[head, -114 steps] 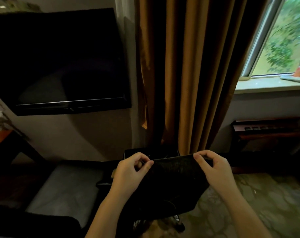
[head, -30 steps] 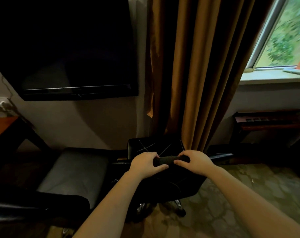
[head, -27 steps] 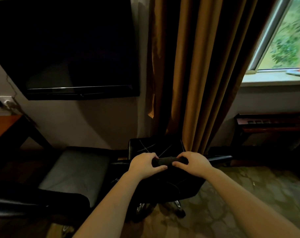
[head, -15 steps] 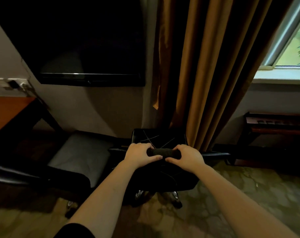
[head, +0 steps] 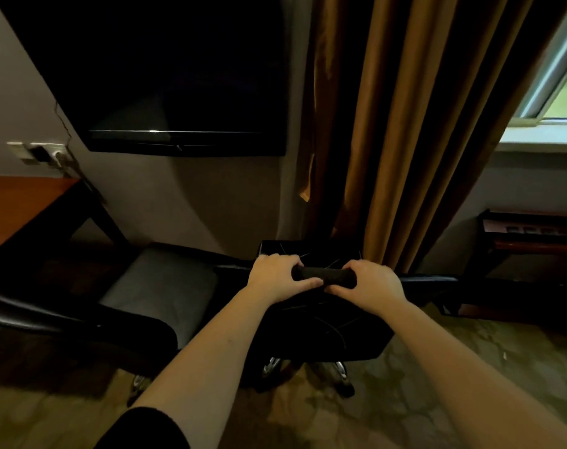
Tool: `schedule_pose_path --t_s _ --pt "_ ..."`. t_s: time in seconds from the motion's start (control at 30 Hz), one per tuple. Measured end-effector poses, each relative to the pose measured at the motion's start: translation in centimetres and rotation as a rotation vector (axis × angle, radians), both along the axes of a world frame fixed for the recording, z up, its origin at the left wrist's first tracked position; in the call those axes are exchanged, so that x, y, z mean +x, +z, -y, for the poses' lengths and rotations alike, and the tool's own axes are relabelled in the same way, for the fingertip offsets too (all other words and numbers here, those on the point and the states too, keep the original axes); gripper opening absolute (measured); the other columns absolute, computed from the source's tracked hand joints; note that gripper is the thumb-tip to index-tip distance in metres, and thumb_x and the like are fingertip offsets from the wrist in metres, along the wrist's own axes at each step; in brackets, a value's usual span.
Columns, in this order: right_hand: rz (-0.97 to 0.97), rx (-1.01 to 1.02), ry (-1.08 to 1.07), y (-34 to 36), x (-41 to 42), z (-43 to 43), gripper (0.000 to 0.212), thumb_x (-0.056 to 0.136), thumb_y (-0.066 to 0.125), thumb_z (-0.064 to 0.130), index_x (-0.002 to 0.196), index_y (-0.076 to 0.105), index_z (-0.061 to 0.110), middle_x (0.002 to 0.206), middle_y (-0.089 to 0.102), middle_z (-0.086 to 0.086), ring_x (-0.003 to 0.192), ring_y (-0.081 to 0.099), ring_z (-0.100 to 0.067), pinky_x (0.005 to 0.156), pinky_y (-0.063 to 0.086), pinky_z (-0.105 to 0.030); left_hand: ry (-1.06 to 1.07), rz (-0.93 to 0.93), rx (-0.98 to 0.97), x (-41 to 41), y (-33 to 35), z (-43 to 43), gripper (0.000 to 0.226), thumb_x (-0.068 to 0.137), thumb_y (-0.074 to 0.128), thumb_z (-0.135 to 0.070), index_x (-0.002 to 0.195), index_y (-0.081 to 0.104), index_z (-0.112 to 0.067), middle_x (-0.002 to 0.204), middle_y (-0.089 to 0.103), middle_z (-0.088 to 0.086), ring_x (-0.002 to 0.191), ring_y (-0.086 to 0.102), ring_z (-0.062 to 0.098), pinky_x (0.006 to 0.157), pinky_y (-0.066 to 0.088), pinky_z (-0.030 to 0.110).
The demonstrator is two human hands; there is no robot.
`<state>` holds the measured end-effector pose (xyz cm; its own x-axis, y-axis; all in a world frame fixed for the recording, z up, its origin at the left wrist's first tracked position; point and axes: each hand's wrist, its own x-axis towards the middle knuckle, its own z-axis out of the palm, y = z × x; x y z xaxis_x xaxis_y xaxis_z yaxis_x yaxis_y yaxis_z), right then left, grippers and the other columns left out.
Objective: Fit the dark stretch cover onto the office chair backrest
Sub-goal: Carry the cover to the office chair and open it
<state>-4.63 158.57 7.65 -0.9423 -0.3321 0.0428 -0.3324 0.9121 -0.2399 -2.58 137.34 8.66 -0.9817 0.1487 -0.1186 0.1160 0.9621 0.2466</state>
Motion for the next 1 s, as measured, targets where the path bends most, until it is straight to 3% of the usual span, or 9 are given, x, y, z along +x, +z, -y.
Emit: schedule_pose_path --t_s 0.2,0.33,0.57,0.7,0.8,1.0 --pt "-0.063 0.036 -0.057 -0.4 1.3 0.3 0.055 0.071 0.057 0.075 0.097 0.06 0.027 0.083 0.061 0.01 0.071 0.056 -0.01 0.051 0.037 -0.024 -0.007 -0.108 0.02 0.9 -1.3 0.0 0.053 0.078 0.041 -0.081 0.085 0.055 -0.03 0.081 0.057 -0.01 0.076 0.057 0.012 0.074 0.044 0.034" --pt "-0.093 -0.009 -0.091 -0.9 3.2 -0.2 0.054 0.07 0.059 0.075 0.088 0.061 0.024 0.075 0.059 0.01 0.066 0.054 -0.007 0.048 0.035 -0.022 0.011 -0.2 -0.017 2.6 -2.2 -0.7 0.052 0.077 0.038 -0.082 0.072 0.046 -0.031 0.076 0.057 -0.008 0.07 0.054 0.011 0.068 0.036 0.033" --pt "-0.203 -0.048 -0.118 -2.3 10.3 -1.5 0.056 0.072 0.058 0.075 0.088 0.062 0.021 0.075 0.06 0.006 0.065 0.056 -0.008 0.05 0.039 -0.023 0.005 -0.36 -0.029 8.5 -3.5 -2.1 0.06 0.076 0.038 -0.083 0.073 0.053 -0.026 0.073 0.059 -0.005 0.066 0.056 0.012 0.054 0.035 0.029" --pt "-0.286 -0.045 -0.112 -3.2 14.9 -2.9 0.059 0.071 0.055 0.078 0.087 0.064 0.022 0.074 0.061 0.007 0.066 0.056 -0.008 0.053 0.041 -0.025 -0.02 -0.437 -0.032 13.2 -4.0 -3.3 0.062 0.077 0.038 -0.082 0.079 0.058 -0.023 0.071 0.06 -0.005 0.064 0.058 0.012 0.056 0.044 0.029" --pt "-0.299 -0.068 -0.109 -3.3 18.0 -4.0 0.062 0.067 0.052 0.081 0.086 0.065 0.024 0.075 0.062 0.008 0.069 0.058 -0.008 0.06 0.049 -0.028 -0.026 -0.494 -0.036 16.6 -4.2 -4.2 0.059 0.077 0.039 -0.082 0.074 0.055 -0.025 0.068 0.059 -0.006 0.06 0.057 0.011 0.052 0.039 0.027" --pt "-0.274 -0.043 -0.078 -2.7 21.8 -3.3 0.062 0.068 0.053 0.081 0.087 0.065 0.023 0.077 0.061 0.008 0.07 0.058 -0.009 0.058 0.047 -0.026 -0.011 -0.446 -0.027 20.4 -3.9 -3.4 0.06 0.077 0.04 -0.082 0.078 0.057 -0.024 0.07 0.061 -0.006 0.062 0.058 0.01 0.053 0.043 0.027"
